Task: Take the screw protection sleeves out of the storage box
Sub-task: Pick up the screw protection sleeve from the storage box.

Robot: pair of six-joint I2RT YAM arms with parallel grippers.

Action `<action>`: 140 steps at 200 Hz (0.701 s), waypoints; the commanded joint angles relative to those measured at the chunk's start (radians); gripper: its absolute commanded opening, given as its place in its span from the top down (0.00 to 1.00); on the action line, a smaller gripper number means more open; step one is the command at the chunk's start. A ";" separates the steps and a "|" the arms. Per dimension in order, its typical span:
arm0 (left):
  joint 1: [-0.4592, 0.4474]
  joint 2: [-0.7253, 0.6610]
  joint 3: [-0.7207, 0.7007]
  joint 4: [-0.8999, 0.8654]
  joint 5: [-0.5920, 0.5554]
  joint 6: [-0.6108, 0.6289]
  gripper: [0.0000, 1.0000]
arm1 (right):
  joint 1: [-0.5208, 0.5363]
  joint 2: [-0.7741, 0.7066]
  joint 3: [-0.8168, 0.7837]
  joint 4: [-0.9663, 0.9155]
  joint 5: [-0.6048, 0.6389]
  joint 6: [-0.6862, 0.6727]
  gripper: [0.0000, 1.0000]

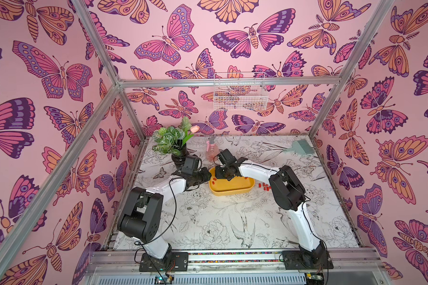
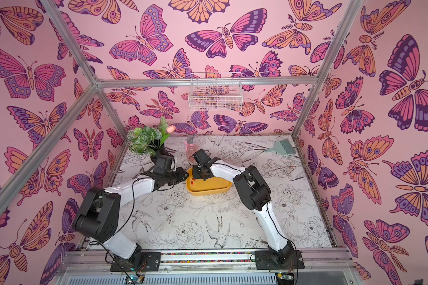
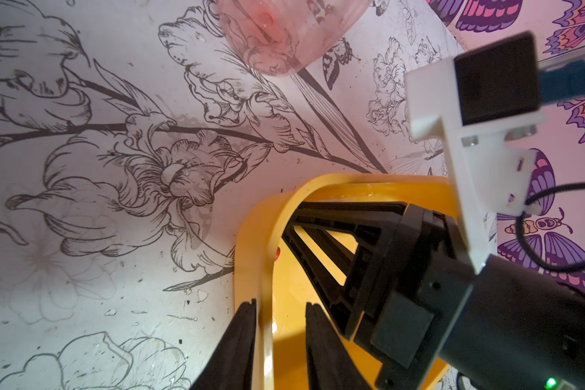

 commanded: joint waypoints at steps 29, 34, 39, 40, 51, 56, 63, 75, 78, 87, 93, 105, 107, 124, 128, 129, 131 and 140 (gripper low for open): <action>-0.008 0.013 0.016 -0.021 0.009 0.015 0.69 | 0.006 0.039 0.029 -0.019 0.021 0.026 0.70; -0.008 0.013 0.017 -0.021 0.009 0.015 0.69 | 0.006 0.040 0.031 -0.021 0.023 0.026 0.70; -0.008 0.013 0.017 -0.021 0.010 0.017 0.69 | 0.006 0.041 0.033 -0.022 0.022 0.028 0.71; -0.008 0.013 0.017 -0.021 0.009 0.017 0.69 | 0.006 0.042 0.033 -0.023 0.022 0.027 0.71; -0.008 0.012 0.016 -0.020 0.010 0.016 0.69 | 0.007 0.046 0.037 -0.025 0.022 0.029 0.72; -0.008 0.013 0.016 -0.021 0.010 0.017 0.69 | 0.006 0.047 0.038 -0.025 0.022 0.029 0.73; -0.009 0.013 0.017 -0.020 0.010 0.017 0.69 | 0.006 0.049 0.041 -0.026 0.022 0.030 0.74; -0.010 0.013 0.017 -0.020 0.009 0.017 0.69 | 0.007 0.051 0.044 -0.027 0.022 0.030 0.76; -0.009 0.013 0.016 -0.020 0.010 0.016 0.69 | 0.007 0.051 0.044 -0.027 0.023 0.030 0.76; -0.010 0.011 0.015 -0.020 0.008 0.017 0.69 | 0.008 0.052 0.043 -0.027 0.024 0.030 0.78; -0.010 0.011 0.015 -0.021 0.008 0.017 0.69 | 0.010 0.053 0.043 -0.027 0.025 0.030 0.79; -0.010 0.010 0.015 -0.020 0.009 0.017 0.69 | 0.008 0.051 0.043 -0.028 0.025 0.030 0.81; -0.010 0.010 0.015 -0.021 0.008 0.017 0.69 | 0.008 0.051 0.043 -0.028 0.026 0.030 0.82; -0.010 0.010 0.015 -0.020 0.007 0.017 0.69 | 0.010 0.048 0.040 -0.029 0.030 0.030 0.85; -0.010 0.010 0.014 -0.020 0.008 0.017 0.69 | 0.010 0.046 0.039 -0.031 0.034 0.030 0.85; -0.010 0.010 0.015 -0.021 0.008 0.017 0.69 | 0.010 0.046 0.039 -0.031 0.035 0.030 0.86; -0.010 0.010 0.015 -0.021 0.008 0.016 0.69 | 0.010 0.045 0.037 -0.029 0.035 0.030 0.86; -0.010 0.010 0.015 -0.020 0.008 0.017 0.69 | 0.009 0.041 0.035 -0.028 0.035 0.029 0.87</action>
